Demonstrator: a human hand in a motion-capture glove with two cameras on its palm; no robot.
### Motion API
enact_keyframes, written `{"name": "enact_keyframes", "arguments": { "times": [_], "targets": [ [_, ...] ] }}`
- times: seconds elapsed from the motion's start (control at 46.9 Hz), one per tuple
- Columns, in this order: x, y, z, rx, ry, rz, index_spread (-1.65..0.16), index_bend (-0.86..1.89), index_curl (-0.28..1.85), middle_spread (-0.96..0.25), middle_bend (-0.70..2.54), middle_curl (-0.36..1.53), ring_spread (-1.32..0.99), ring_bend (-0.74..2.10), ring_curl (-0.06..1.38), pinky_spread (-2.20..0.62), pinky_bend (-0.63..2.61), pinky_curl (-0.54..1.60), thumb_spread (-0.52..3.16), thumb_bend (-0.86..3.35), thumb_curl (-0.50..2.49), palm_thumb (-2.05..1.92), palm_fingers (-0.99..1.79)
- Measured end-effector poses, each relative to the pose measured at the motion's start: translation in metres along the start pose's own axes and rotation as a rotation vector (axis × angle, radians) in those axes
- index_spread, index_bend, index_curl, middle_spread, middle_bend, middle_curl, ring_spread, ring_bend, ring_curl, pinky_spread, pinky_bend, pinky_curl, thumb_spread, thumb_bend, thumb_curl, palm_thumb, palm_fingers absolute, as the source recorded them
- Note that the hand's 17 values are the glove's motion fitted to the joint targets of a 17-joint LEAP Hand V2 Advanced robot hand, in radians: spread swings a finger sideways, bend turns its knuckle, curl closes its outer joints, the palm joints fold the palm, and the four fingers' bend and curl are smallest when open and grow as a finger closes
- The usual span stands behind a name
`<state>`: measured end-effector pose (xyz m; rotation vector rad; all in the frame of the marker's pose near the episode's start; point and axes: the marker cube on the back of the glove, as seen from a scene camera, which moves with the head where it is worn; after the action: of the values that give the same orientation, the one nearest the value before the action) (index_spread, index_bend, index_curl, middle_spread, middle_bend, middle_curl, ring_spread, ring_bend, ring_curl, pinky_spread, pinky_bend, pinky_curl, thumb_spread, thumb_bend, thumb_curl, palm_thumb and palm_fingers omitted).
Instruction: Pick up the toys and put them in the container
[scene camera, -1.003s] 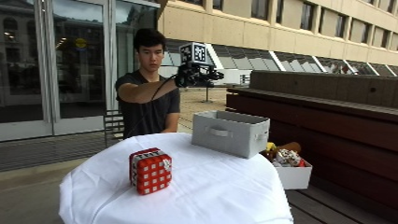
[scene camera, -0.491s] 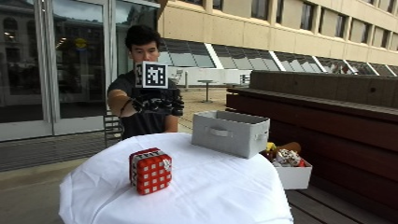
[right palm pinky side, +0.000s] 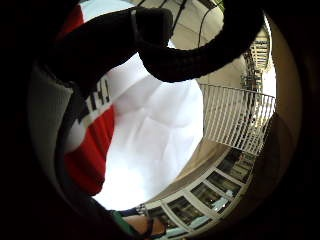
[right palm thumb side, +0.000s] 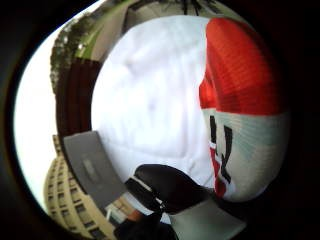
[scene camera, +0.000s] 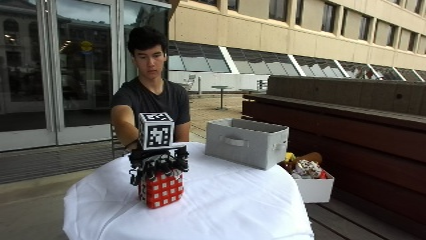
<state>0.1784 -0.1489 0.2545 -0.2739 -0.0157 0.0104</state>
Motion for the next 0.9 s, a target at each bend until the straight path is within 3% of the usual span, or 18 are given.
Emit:
{"name": "enact_keyframes", "arguments": {
  "times": [0.299,0.491,0.555,0.64,0.725,0.896],
  "targets": [
    [-0.001,0.004,0.041,-0.010,0.021,-0.007,-0.33,0.04,0.13,-0.02,0.07,0.22,0.01,0.26,0.27,0.00,1.52,0.42,0.93,0.01,0.26,0.09,-0.22],
    [0.006,0.008,0.060,0.022,0.000,0.046,-0.35,0.13,0.13,-0.04,0.15,0.20,-0.07,0.69,0.37,-0.22,1.51,0.39,1.04,0.18,0.31,0.43,0.24],
    [0.007,0.008,0.059,0.073,0.021,0.046,-0.35,0.13,0.12,-0.09,0.32,0.26,-0.18,0.86,0.41,-0.28,1.36,0.34,1.07,0.19,0.31,0.47,0.52],
    [0.006,0.011,0.055,0.158,0.054,0.034,-0.36,0.31,0.18,-0.17,0.63,0.36,-0.29,0.84,0.40,-0.35,1.13,0.28,1.13,0.26,0.33,0.59,0.95],
    [0.004,0.012,0.052,0.216,0.053,0.051,-0.35,0.39,0.22,-0.20,0.77,0.42,-0.36,0.81,0.40,-0.39,0.99,0.25,1.12,0.32,0.38,0.71,1.08],
    [-0.002,0.016,0.047,0.337,0.138,0.048,-0.31,0.54,0.33,-0.25,0.91,0.48,-0.42,0.85,0.43,-0.46,0.80,0.23,0.76,0.32,0.50,0.85,1.23]
  ]
}}
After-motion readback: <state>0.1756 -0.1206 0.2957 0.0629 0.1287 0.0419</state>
